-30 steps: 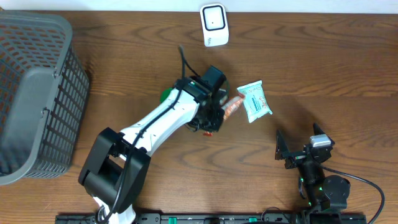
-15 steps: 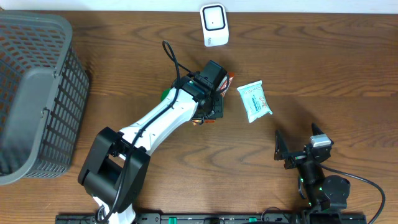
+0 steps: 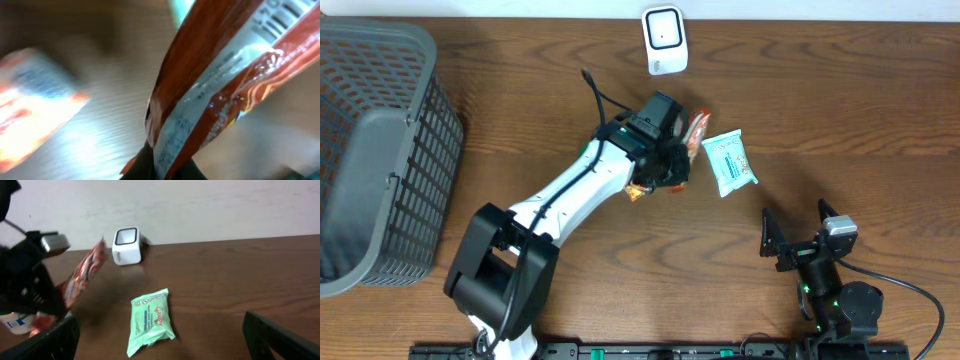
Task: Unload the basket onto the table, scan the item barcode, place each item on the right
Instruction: 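Carry the red bar up to the front of the scanner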
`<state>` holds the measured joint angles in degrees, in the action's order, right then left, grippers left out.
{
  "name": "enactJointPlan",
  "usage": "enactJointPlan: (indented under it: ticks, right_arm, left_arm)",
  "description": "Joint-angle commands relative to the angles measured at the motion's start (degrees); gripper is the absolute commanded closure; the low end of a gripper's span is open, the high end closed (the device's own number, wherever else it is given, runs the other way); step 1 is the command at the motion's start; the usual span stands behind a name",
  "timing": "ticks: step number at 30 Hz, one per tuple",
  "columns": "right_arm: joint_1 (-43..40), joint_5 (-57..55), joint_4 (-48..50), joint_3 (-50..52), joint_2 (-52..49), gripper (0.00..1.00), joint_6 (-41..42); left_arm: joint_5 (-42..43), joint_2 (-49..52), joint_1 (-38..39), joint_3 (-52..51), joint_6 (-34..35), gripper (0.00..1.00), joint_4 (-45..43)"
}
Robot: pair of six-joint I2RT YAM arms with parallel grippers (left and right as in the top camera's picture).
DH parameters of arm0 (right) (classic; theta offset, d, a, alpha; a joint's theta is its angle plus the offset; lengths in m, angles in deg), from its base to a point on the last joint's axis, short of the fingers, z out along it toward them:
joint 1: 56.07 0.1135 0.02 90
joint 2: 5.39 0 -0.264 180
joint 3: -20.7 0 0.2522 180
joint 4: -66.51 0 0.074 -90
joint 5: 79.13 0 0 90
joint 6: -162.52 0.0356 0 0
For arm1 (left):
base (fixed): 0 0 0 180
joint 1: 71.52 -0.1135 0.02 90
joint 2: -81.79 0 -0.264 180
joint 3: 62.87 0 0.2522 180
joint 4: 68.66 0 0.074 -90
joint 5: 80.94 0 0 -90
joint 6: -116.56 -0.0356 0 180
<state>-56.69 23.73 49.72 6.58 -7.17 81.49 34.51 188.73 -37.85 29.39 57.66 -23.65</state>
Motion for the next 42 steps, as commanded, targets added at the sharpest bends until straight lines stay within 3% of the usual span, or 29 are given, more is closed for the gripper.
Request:
enactJointPlan:
  ticks: [1,3,7,11,14,19,24,31,42]
  right_arm:
    - [0.20,0.72,-0.17,0.04,-0.11,0.01,1.27]
    - [0.20,0.72,-0.17,0.04,-0.11,0.01,1.27]
    - [0.20,0.74,-0.17,0.04,-0.11,0.01,1.27]
    - [0.20,0.72,-0.17,0.04,-0.11,0.01,1.27]
    - [0.20,0.72,-0.17,0.04,-0.11,0.01,1.27]
    - [0.20,0.72,-0.17,0.04,-0.11,0.01,1.27]
    - [0.20,0.72,-0.17,0.04,-0.11,0.01,1.27]
    - [0.20,0.72,-0.20,0.04,-0.11,0.01,1.27]
    - [0.20,0.74,-0.17,0.04,-0.11,0.01,1.27]
  left_arm:
    - [20.87,-0.04,-5.22,0.79,-2.56,0.93,-6.05]
    - [28.63,0.50,-9.40,0.79,-1.27,0.92,-14.08]
    - [35.36,2.78,-14.01,0.79,7.39,0.92,-29.64]
    - [40.22,8.39,-14.88,1.57,22.16,0.93,-51.28]
    - [41.27,14.86,-14.40,4.61,30.86,0.93,-61.55]
    - [45.16,27.85,-14.49,15.89,39.87,0.93,-66.58]
    - [45.33,34.69,-16.26,24.96,47.54,0.93,-71.32]
    - [39.98,35.06,-21.11,25.53,52.24,0.93,-68.54]
    - [39.41,35.89,-22.01,25.55,51.95,0.93,-67.52]
